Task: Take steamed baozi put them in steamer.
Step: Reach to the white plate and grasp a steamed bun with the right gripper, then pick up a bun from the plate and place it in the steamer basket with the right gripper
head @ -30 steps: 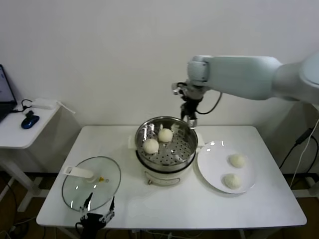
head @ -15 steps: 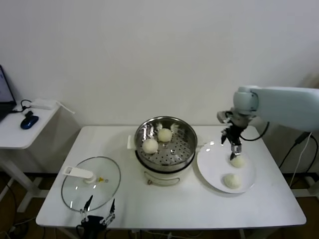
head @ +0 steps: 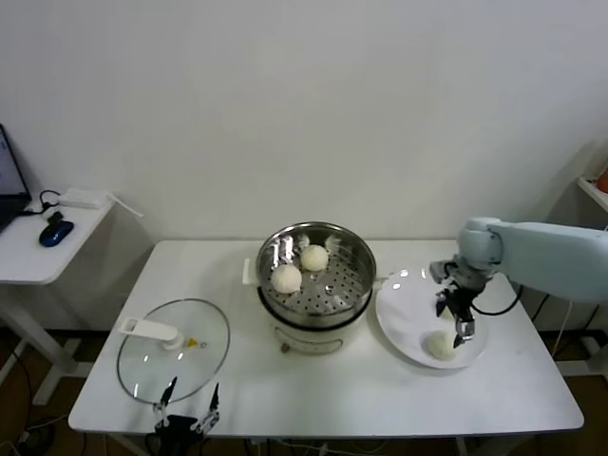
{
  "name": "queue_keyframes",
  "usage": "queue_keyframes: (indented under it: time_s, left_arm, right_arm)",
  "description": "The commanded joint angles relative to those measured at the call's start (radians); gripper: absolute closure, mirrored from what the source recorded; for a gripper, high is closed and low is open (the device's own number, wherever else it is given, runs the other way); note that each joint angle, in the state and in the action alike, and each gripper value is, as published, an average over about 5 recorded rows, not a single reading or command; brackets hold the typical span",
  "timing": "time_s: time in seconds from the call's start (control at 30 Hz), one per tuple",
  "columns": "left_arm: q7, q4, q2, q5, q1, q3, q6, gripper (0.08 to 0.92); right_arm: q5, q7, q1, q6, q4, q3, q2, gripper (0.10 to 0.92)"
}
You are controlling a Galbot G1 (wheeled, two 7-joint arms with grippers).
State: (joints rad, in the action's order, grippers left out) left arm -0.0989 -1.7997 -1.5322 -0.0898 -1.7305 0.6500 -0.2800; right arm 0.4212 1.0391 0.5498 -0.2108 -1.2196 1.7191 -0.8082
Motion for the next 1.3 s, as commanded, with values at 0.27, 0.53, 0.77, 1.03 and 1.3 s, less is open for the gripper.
queue_keyframes:
  time_s: [0.27, 0.53, 0.77, 1.03, 1.3]
  left_arm:
    - [0.001, 0.006, -0.001, -0.005, 0.002, 0.001, -0.002, 0.177]
    - [0.001, 0.003, -0.002, -0.004, 0.003, 0.002, -0.001, 0.177]
    - [0.001, -0.004, -0.002, -0.005, -0.003, -0.001, -0.004, 0.177]
    - [0.002, -0.013, 0.003, -0.006, -0.012, 0.003, -0.008, 0.177]
    - [0.004, -0.018, 0.004, -0.009, -0.012, -0.001, -0.008, 0.177]
  right_arm:
    - [-0.067, -0.013, -0.142, 0.005, 0.055, -0.104, 0.012, 0.203]
    - [-0.071, -0.018, -0.115, 0.013, 0.06, -0.097, 0.004, 0.325]
    - [-0.037, -0.008, 0.052, 0.043, 0.008, 0.001, -0.008, 0.459]
    - [0.074, 0.07, 0.543, 0.285, -0.168, 0.183, -0.045, 0.467]
    - [0.069, 0.065, 0.712, 0.508, -0.246, 0.096, -0.123, 0.465]
